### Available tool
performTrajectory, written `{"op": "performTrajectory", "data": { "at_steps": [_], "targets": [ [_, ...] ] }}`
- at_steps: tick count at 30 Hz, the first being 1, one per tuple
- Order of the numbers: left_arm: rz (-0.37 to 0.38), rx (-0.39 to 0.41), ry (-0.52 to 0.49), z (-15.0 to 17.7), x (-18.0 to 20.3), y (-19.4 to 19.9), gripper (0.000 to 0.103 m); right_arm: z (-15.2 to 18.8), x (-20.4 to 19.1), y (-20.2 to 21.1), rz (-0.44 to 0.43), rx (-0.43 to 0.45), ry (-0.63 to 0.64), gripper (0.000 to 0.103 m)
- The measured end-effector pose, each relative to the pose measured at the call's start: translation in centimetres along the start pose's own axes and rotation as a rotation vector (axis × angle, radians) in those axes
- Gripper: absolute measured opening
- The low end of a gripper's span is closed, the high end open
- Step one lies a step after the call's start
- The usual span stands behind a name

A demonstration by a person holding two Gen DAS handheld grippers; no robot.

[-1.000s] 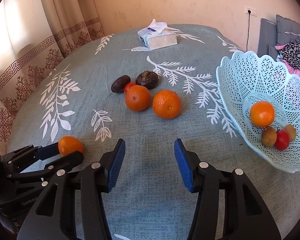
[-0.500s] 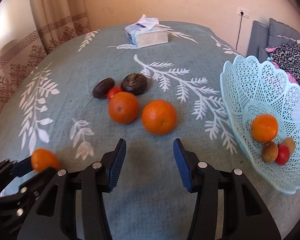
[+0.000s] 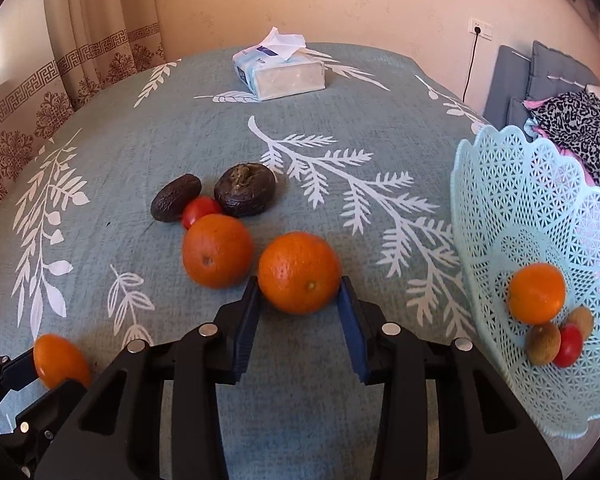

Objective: Organize fruits
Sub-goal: 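Grasp the oval orange with the left gripper while the right gripper grasps a round orange, then carry the round orange into the basket and open the right gripper while the left gripper holds the oval orange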

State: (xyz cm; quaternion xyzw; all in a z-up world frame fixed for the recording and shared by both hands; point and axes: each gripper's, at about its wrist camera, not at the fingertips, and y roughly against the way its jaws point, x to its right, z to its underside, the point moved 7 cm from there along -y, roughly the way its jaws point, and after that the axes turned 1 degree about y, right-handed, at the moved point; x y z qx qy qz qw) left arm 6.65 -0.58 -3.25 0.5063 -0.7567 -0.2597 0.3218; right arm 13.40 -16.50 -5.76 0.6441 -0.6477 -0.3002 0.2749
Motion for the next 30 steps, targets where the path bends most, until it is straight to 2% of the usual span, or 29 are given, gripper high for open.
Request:
{"op": "performTrajectory", "data": {
  "at_steps": [7, 17, 30],
  "targets": [
    [-0.006, 0.004, -0.002, -0.1, 0.0, 0.0, 0.045, 0.4, -0.7, 0.6, -0.028, 0.005, 0.022, 0.038],
    [-0.032, 0.022, -0.005, -0.4, -0.1, 0.5, 0.045, 1.2, -1.3, 3.7, -0.09, 0.037, 0.029, 0.038],
    [-0.057, 0.04, -0.029, -0.9, 1.1, 1.0, 0.045, 1.5, 1.0, 6.7, -0.117, 0.088, -0.015, 0.038]
  ]
}}
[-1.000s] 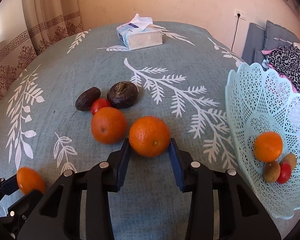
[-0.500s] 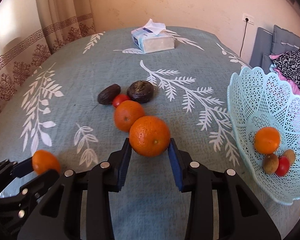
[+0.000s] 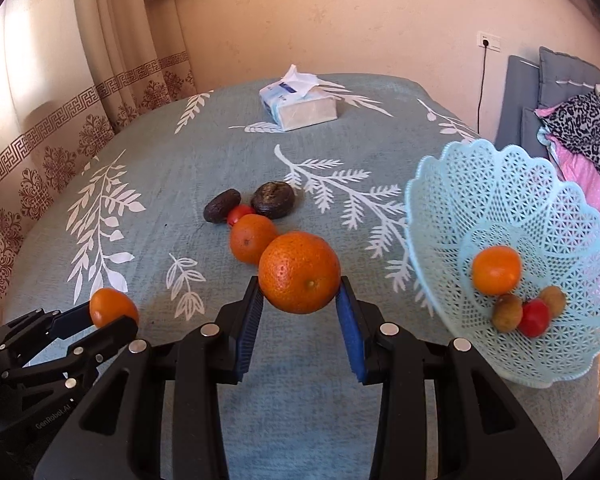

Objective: Organize fruits
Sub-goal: 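Carry the round orange into the basket and open the right gripper while the left gripper holds the oval orange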

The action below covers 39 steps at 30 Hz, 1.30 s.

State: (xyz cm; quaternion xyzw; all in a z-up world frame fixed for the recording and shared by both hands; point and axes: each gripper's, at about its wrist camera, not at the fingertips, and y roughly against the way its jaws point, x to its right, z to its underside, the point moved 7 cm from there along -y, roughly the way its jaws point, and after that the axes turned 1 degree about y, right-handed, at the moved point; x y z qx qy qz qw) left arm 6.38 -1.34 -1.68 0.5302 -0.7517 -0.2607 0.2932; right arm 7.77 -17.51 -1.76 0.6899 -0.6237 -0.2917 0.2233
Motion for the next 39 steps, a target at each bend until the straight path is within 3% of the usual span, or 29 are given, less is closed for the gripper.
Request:
{"op": "performTrajectory", "data": {
  "at_steps": [14, 24, 31, 34, 36, 39],
  "targets": [
    [0.007, 0.022, -0.057, -1.0, 3.1, 0.4, 0.045, -0.6, 6.2, 4.3, 0.064, 0.092, -0.092, 0.038],
    [0.028, 0.034, -0.109, -1.9, 6.2, 0.3, 0.045, 1.1, 12.0, 5.2, 0.147, 0.08, -0.169, 0.039],
    [0.052, 0.042, -0.147, -2.7, 8.6, 0.2, 0.045, 2.1, 14.0, 5.2, 0.155, 0.059, -0.213, 0.039],
    [0.066, 0.046, -0.164, -3.1, 9.8, 0.2, 0.045, 2.4, 14.5, 5.2, 0.149, 0.051, -0.235, 0.041],
    [0.076, 0.051, -0.177, -3.4, 10.6, 0.2, 0.045, 2.4, 15.0, 5.5, 0.149, 0.061, -0.252, 0.048],
    [0.091, 0.053, -0.191, -3.8, 11.8, 0.0, 0.045, 2.2, 15.4, 6.0, 0.158, 0.083, -0.257, 0.049]
  ]
}}
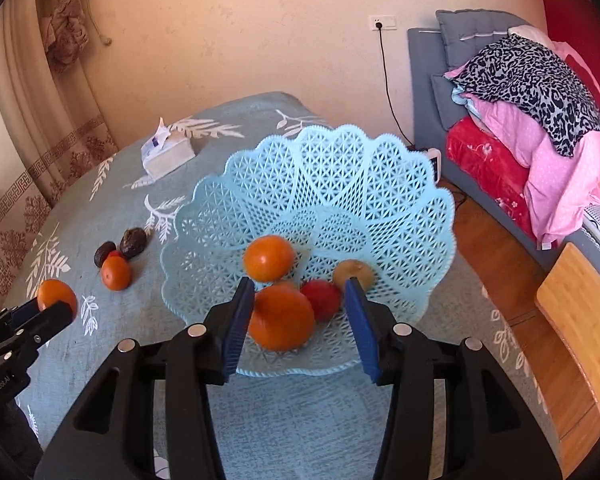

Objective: Organize fruits
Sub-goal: 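Carry the round orange into the basket and open the right gripper while the left gripper holds the oval orange, then lower the oval orange into the basket and open the left gripper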

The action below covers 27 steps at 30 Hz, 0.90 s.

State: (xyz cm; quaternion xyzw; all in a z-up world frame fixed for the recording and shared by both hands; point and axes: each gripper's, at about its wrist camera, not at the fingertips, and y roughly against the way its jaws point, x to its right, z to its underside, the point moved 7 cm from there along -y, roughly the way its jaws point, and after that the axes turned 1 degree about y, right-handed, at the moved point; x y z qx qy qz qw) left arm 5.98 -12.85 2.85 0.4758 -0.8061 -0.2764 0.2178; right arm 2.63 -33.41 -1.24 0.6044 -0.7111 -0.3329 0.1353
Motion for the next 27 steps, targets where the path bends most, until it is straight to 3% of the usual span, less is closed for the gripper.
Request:
{"op": "performTrajectory", "data": {
  "at_steps": [14, 27],
  "targets": [
    [0.091, 0.013, -0.093, -2.7, 5.8, -1.6, 0.045, -0.9, 1.6, 1.0, 0.012, 0.045, -0.04, 0.049],
    [0.159, -0.028, -0.162, -2.8, 9.2, -4.2, 0.045, -1.2, 2.9, 1.2, 0.023, 0.055, -0.069, 0.049]
  ]
}}
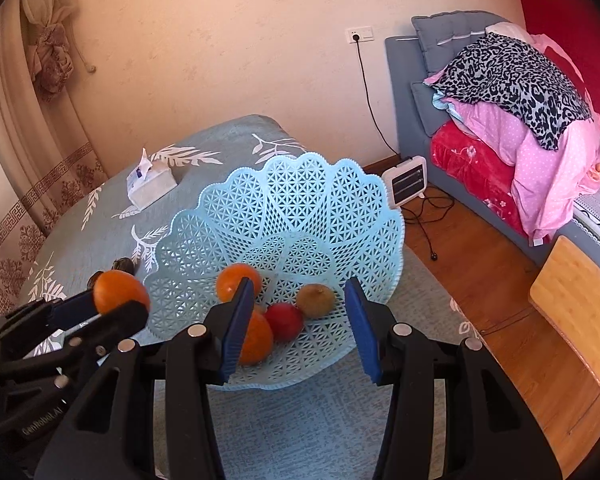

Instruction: Organize fruits

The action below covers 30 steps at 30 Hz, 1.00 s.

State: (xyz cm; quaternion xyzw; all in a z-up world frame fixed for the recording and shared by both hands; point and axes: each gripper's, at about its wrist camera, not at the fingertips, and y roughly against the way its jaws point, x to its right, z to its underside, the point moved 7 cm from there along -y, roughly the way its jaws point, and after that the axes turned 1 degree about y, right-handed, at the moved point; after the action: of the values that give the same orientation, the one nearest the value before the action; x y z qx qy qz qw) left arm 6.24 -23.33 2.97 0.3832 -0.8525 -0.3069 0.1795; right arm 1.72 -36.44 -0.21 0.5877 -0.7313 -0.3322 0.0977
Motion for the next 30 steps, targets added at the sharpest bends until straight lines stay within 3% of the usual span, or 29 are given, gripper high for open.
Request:
{"op": "performTrajectory", "data": {
  "at_steps": [7, 17, 21, 30],
  "targets": [
    [0.013, -0.027, 0.012, 0.1, 0.1, -0.9, 0.047, -0.2, 0.7, 0.0, 0.011, 0.006, -0.021, 0.049],
    [-0.012, 0.017, 0.046, -0.5, -1.5, 0.5, 0.052, -0.2, 0.6, 0.0, 0.014, 0.006, -0.025, 0.049],
    [-0.022, 0.021, 0.07, -0.6, -2.4, 0.9, 0.06, -0.2, 0.4, 0.2, 0.01, 0.009, -0.024, 0.049],
    [-0.057, 0.022, 0.144, -0.1, -5.4, 1.9, 0.06, 0.1, -1.4, 0.2, -0.026, 0.006, 0.002, 0.049]
  ]
}}
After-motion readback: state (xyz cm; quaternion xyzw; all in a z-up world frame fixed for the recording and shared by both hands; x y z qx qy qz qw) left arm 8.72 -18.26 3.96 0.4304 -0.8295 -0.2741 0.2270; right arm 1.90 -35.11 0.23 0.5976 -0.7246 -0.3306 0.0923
